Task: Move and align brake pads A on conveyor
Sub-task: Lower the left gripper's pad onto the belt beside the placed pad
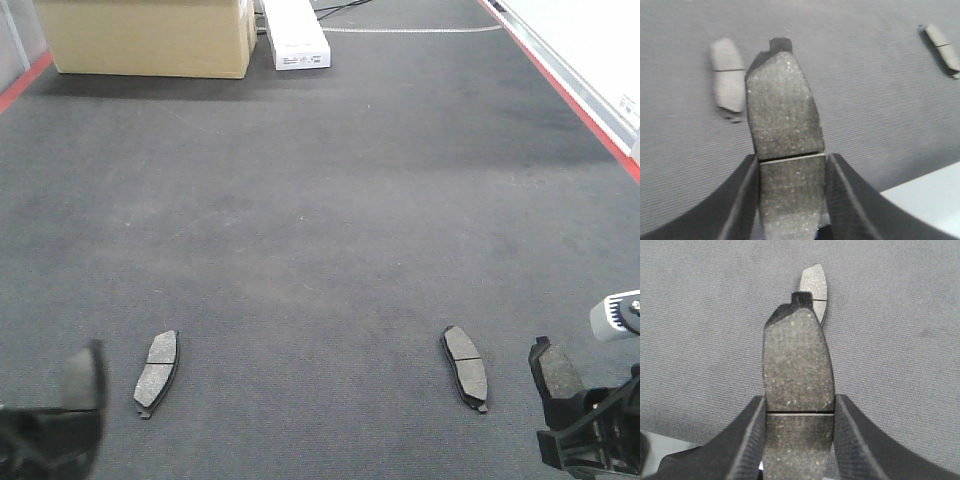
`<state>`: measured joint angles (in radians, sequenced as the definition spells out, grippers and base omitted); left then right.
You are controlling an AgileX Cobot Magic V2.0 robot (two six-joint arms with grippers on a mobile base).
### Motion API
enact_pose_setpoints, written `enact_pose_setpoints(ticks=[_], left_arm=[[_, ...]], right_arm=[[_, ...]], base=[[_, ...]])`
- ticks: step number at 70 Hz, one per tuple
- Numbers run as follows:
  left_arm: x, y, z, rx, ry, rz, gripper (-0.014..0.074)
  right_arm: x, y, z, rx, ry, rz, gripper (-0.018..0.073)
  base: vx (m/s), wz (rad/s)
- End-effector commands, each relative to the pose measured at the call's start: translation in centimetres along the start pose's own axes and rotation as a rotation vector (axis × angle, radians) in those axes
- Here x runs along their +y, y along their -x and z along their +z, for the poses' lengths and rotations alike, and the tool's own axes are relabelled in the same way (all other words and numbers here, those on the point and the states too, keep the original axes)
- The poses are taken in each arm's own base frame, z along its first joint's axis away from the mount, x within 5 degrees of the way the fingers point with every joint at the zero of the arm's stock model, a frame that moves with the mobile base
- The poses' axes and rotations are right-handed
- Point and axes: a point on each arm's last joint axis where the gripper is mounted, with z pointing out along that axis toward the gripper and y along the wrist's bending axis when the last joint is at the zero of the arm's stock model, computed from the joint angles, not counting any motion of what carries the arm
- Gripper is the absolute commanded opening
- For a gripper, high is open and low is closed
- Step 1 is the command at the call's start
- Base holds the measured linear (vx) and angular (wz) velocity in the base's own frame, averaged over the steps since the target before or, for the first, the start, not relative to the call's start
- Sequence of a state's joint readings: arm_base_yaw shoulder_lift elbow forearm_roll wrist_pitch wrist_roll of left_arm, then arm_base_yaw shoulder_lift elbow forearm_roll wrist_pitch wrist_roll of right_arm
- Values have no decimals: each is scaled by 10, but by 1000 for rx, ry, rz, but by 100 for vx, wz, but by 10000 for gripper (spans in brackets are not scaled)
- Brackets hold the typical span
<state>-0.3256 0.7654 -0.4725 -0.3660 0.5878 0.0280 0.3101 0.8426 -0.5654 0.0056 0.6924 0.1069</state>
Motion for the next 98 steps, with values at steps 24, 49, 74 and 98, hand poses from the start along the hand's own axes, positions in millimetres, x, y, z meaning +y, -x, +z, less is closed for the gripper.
enact_pose_setpoints(ticks=[24, 49, 74, 98], left_arm=[[-24, 40, 65, 3, -221, -78, 96], [-48, 84, 136, 94, -259, -91, 134], [-38, 83, 184, 175, -182, -206, 157], [-30, 72, 201, 226, -142, -204, 166]], right_arm=[[1, 13, -7, -99, 6, -11, 59], [1, 13, -7, -99, 6, -11, 59], [1, 13, -7, -99, 6, -11, 59], [1, 13, -7, -100, 6, -11, 59]], base=[[0, 0], [0, 0], [0, 0], [0, 0]])
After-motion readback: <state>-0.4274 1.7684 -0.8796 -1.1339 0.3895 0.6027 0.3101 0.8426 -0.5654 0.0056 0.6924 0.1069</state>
